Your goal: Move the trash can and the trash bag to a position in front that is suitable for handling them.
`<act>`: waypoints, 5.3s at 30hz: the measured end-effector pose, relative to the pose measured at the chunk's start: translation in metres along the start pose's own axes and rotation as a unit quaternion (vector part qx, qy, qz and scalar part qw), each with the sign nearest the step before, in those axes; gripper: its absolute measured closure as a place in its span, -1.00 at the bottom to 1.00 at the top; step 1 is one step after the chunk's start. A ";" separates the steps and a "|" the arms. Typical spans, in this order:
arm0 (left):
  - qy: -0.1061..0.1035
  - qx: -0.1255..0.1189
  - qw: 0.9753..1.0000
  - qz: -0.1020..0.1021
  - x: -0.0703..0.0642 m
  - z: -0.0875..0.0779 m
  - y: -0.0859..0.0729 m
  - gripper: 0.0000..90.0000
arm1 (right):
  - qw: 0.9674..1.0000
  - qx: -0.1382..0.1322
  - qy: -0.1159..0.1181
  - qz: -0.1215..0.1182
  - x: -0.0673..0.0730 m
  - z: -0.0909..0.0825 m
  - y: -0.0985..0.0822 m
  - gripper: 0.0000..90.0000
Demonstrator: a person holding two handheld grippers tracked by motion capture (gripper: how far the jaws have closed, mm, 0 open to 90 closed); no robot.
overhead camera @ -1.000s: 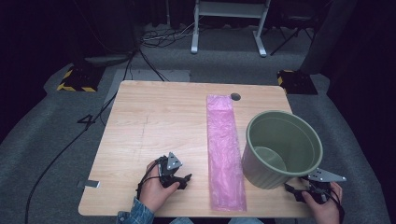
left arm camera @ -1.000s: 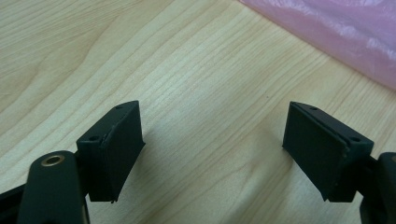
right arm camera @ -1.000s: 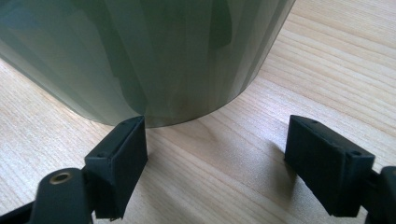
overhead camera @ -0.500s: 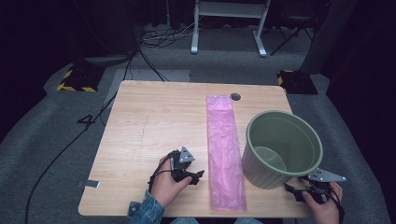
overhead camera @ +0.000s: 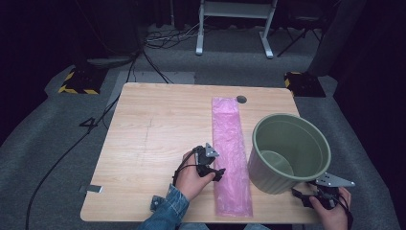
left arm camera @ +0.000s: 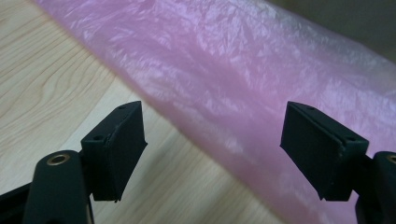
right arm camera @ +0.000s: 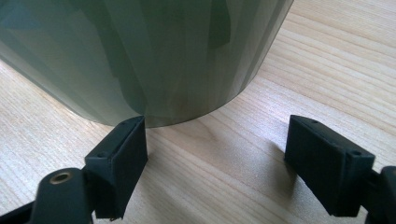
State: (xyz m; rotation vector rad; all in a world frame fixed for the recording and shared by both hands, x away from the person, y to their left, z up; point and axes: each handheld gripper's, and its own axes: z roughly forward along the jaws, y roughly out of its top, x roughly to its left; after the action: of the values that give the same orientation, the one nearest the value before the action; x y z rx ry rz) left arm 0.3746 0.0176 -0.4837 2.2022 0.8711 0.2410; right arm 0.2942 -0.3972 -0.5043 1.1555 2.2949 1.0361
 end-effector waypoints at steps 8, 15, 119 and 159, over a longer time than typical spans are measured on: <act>0.026 0.029 0.999 -0.010 -0.001 0.015 0.002 -0.52 | 1.000 0.000 0.001 0.002 0.000 0.000 0.000 -0.53; 0.033 0.022 0.999 -0.021 -0.005 0.025 0.015 -0.56 | 1.000 0.000 0.002 0.001 0.000 0.000 0.000 -0.53; -0.090 -0.186 0.965 0.162 0.048 -0.203 -0.015 0.99 | 0.989 -0.128 0.045 0.051 -0.038 0.026 0.083 -0.27; -0.170 -0.270 0.932 0.174 0.064 -0.251 0.028 0.99 | 0.984 -0.100 0.143 0.022 0.016 0.054 0.127 -0.30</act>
State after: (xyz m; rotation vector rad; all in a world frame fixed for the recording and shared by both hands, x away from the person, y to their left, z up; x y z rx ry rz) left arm 0.3332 0.1899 -0.2922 1.7832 0.1801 0.2243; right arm 0.3849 -0.3101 -0.4449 1.0364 2.3139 1.4971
